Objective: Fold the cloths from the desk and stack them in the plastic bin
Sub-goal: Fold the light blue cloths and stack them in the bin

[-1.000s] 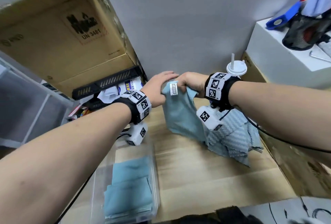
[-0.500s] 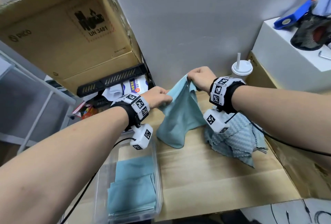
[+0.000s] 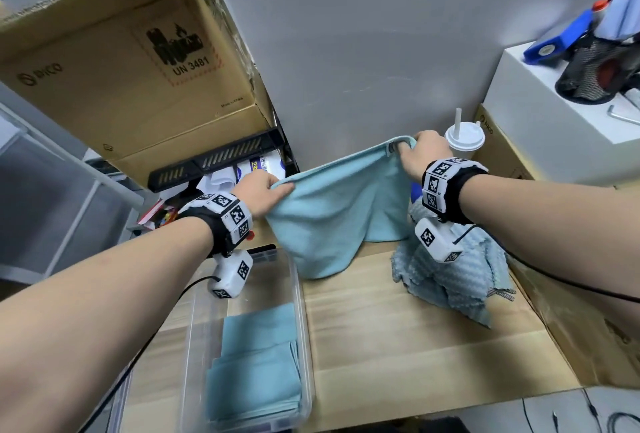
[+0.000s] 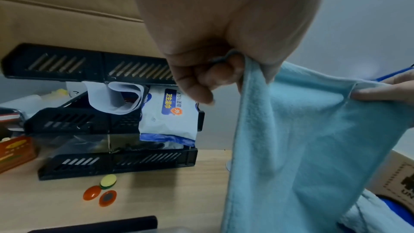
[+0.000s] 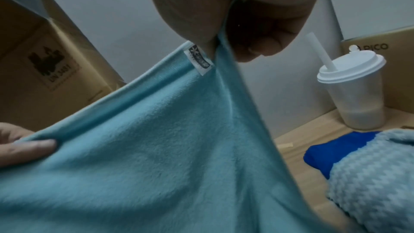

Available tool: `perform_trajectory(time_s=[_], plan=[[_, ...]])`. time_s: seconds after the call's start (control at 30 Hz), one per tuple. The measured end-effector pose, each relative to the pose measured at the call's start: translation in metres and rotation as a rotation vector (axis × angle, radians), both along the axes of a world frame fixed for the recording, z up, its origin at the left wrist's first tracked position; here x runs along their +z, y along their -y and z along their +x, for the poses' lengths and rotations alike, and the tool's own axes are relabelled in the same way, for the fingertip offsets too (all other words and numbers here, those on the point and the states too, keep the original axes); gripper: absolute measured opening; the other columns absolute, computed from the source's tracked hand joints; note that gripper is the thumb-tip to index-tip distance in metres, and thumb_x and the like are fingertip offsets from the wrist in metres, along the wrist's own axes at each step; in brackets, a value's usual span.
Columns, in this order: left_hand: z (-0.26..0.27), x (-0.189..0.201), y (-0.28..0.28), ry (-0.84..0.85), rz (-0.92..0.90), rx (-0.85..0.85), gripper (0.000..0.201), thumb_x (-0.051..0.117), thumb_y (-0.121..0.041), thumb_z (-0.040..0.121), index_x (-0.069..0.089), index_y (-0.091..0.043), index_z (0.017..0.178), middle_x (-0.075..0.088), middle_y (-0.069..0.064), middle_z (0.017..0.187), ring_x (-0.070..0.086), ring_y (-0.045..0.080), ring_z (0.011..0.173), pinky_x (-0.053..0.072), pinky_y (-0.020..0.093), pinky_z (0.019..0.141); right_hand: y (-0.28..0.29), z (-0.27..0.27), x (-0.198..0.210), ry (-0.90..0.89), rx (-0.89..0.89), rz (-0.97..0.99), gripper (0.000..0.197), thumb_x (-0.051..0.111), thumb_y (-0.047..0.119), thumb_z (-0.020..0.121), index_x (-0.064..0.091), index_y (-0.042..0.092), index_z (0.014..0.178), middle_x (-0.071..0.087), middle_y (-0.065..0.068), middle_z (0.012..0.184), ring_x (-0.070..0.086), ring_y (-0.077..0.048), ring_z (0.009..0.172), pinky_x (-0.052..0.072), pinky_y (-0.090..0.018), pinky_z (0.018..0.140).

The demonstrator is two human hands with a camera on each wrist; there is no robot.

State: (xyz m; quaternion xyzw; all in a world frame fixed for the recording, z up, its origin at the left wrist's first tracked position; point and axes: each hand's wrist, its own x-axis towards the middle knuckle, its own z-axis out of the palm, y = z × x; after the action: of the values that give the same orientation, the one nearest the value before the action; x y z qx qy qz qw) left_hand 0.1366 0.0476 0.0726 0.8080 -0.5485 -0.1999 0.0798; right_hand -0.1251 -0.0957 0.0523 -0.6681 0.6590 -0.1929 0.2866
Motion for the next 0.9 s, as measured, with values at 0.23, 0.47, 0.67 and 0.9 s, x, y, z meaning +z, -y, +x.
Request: perform_trajectory(time_s=[0.23,0.47,0.67,0.9], plan=[[-0.038,0.031,0.015,-0.441,0.138,0.183,0.035,0.069,-0.040,0.083,0.061,-0.007,0.074,0.059,0.017,0.068,0.062,0.028,0.053,0.057,0.038,0.066,-0.028,0.035,0.030,0.114,0.370,0.383,0.028,0.058,0.024,0.084,0.057,0.005,0.065,0.055,-0.008,0.044,0.049,-0.020,0.036,0.041,-0.021,0.042],[-0.073,0.050,0.032,-0.654,0.022,0.279,0.047,0.056,-0.039,0.093,0.063,0.007,0.094,0.062,0.026,0.072,0.057,0.027,0.046,0.056,0.039,0.062,-0.048,0.075,0.039,0.393,0.351,0.488,0.022,0.058,0.025,0.079,0.059,0.003,0.082,0.063,-0.018,0.064,0.053,-0.025,0.048,0.043,-0.031,0.054],[-0.072,0.055,0.036,-0.548,0.046,0.330,0.033,0.058,-0.026,0.091,0.060,0.006,0.095,0.064,0.023,0.073,0.057,0.024,0.036,0.058,0.039,0.058,-0.048,0.070,0.039,0.481,0.334,0.442,0.015,0.061,0.022,0.081,0.059,0.007,0.077,0.062,-0.014,0.065,0.054,-0.020,0.039,0.042,-0.024,0.049],[-0.083,0.059,0.033,-0.652,0.051,0.422,0.031,0.050,-0.024,0.093,0.061,0.004,0.089,0.066,0.021,0.065,0.058,0.024,0.040,0.055,0.033,0.051,-0.053,0.071,0.040,0.512,0.382,0.459,0.023,0.052,0.024,0.084,0.063,0.003,0.085,0.061,-0.013,0.055,0.051,-0.019,0.039,0.040,-0.022,0.043]])
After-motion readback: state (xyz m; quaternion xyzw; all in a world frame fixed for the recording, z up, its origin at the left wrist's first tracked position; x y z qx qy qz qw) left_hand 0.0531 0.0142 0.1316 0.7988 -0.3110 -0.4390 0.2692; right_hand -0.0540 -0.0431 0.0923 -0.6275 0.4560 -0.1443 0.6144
